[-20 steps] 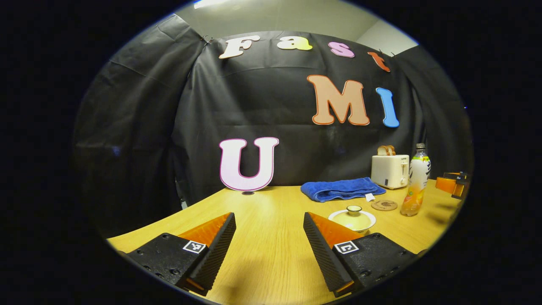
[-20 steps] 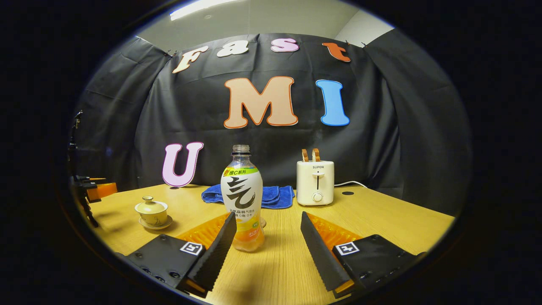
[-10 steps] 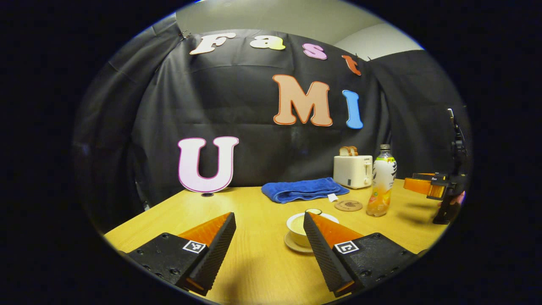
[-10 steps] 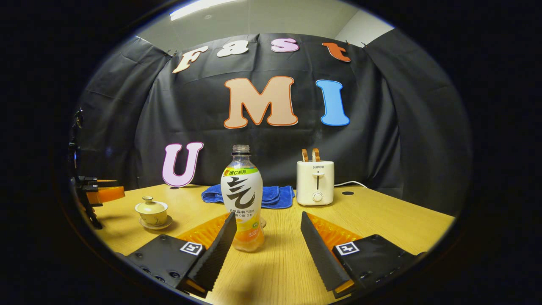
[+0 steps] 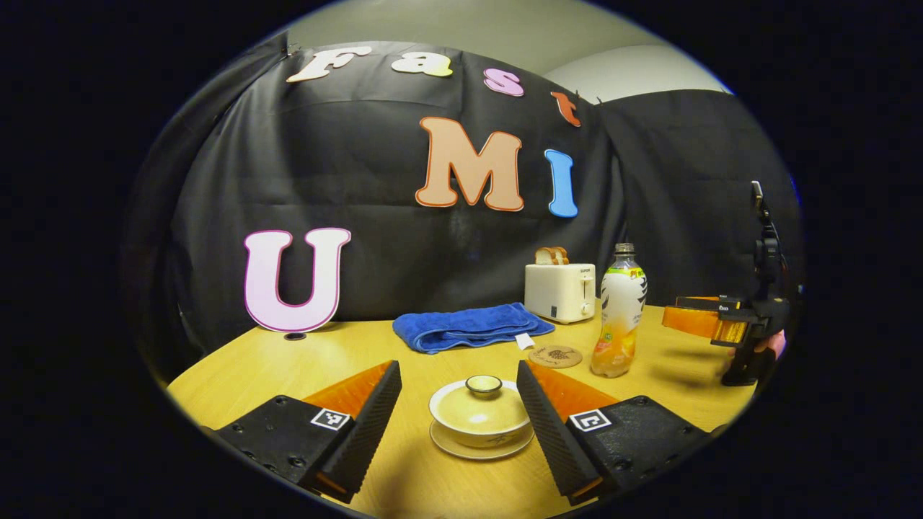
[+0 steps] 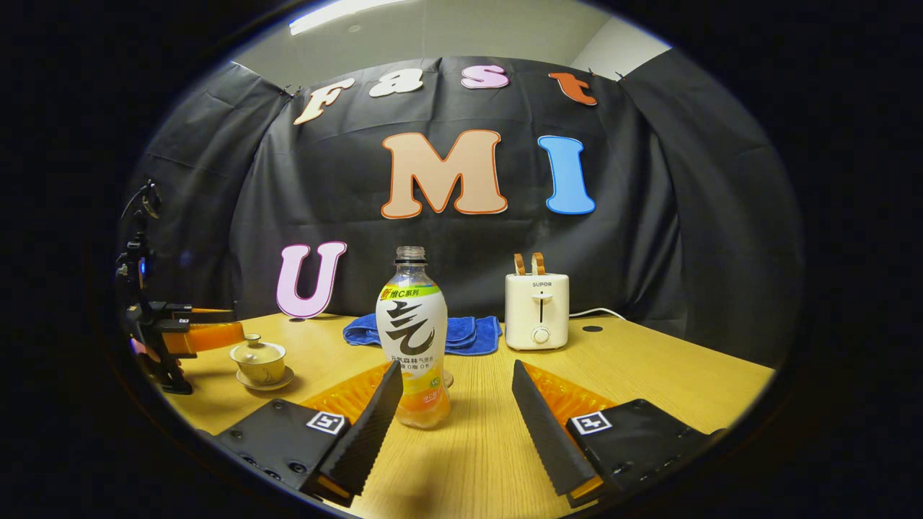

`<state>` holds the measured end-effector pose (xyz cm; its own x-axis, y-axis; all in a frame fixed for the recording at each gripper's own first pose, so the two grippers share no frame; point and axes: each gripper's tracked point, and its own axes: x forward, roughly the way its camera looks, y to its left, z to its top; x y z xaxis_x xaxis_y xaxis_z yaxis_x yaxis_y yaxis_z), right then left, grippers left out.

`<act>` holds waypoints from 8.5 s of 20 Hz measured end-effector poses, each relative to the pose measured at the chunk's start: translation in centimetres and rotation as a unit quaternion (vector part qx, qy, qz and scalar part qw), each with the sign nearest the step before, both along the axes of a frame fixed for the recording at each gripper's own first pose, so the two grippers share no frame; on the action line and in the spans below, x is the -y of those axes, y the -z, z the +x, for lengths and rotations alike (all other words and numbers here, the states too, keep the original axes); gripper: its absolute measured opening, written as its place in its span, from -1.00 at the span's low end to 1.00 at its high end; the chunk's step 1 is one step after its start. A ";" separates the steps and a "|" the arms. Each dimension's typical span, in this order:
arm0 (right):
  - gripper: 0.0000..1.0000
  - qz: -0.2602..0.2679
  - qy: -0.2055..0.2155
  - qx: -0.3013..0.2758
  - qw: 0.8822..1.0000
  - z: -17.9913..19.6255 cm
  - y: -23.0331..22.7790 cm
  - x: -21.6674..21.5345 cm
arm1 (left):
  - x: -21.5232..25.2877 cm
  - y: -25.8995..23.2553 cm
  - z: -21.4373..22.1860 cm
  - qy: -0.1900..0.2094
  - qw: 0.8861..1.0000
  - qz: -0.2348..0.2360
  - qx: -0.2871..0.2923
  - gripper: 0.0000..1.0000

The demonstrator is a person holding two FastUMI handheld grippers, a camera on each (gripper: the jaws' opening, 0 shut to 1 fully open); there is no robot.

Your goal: Open the teacup lid with one hand, grasp the water bottle and pour water into the teacup with the other hand; after pouring, place the water bottle on the coaster and then close the teacup lid.

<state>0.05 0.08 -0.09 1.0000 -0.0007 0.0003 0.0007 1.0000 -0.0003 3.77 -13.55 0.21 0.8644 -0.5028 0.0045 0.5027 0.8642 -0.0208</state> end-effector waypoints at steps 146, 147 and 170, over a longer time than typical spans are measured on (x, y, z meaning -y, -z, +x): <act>0.04 -0.670 -0.054 0.085 0.735 9.4 0.0 -16.1 | -16.8 0.7 0.6 -0.271 0.962 0.008 -0.003 -0.50; 0.02 -0.638 -0.061 0.070 0.764 9.4 0.0 -15.9 | -16.8 0.7 0.6 -0.271 0.962 0.008 -0.003 -0.50; 0.15 0.026 -0.056 -0.060 0.996 16.1 1.0 -7.1 | -16.8 0.8 0.7 -0.271 0.962 0.008 -0.003 -0.50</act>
<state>16.17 7.20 -1.05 0.9867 0.1145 -0.1157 -0.1084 0.9924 0.0582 4.46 3.29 -0.56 0.9997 0.0229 -0.0054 -0.0229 0.9997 -0.0072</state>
